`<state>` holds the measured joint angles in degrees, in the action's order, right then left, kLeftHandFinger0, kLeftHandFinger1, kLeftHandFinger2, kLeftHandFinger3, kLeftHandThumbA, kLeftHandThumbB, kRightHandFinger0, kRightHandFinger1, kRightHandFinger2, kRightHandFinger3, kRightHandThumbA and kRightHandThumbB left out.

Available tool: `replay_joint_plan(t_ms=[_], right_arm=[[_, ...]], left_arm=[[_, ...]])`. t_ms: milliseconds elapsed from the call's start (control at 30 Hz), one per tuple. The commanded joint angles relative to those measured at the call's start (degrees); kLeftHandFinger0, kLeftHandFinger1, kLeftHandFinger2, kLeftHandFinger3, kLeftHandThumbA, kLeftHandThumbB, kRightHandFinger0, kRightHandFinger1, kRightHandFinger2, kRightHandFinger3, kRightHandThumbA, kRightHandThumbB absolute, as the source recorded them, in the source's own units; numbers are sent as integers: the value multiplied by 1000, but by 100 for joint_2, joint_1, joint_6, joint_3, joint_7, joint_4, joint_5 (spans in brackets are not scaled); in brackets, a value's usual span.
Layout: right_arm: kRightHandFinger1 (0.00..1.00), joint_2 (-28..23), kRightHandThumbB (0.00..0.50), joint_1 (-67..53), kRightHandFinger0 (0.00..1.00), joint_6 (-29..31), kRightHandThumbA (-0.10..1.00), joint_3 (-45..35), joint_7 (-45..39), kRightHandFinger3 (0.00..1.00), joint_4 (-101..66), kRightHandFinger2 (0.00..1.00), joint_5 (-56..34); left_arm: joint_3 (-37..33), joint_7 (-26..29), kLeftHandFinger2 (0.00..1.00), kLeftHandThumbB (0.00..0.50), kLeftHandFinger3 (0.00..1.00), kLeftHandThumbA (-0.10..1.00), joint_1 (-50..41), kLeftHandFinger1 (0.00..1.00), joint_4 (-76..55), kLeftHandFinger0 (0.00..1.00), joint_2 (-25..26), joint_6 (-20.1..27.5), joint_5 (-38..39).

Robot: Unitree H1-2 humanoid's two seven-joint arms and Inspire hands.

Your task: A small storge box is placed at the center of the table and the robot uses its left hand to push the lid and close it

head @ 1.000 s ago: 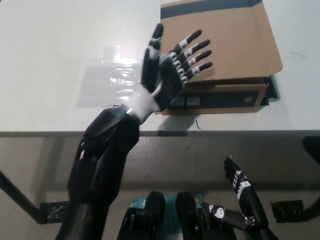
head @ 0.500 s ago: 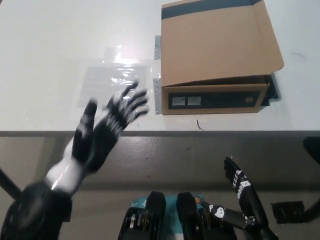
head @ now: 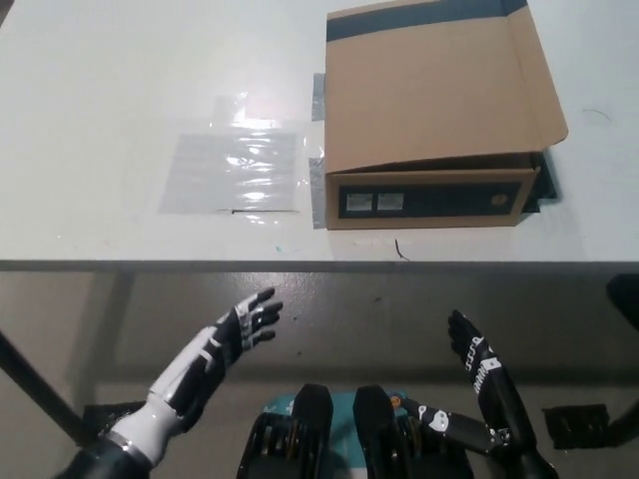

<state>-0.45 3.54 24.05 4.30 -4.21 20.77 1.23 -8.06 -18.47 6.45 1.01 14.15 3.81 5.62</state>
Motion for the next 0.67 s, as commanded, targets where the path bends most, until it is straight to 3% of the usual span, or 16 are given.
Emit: replay_joint_plan(t_ms=[0,133,333,633], right_arm=[[1000,-49,329,134,1000,288,1000,-75,137,1000,-121,1000,27],[1000,-58,318,99,1000,288,1000,-55,124,1000,-158,1000,27],[1000,-77,319,143,1000,288,1000,-31,150,1000,-144,1000,73],[1000,-86,325,183,1000,288,1000,-2,160,1000,-129,1000,85]], left_arm=[[-88,215,1000,313,1000,1000,230,1000,589,1000,110,1224,-781],[-70,201,1000,297,1000,1000,277,1000,864,1000,112,1200,-782],[-33,156,1000,315,1000,1000,365,1000,1148,1000,64,1162,-743],[32,727,1000,272,1000,1000,377,1000,1349,1000,-111,1547,-1314]])
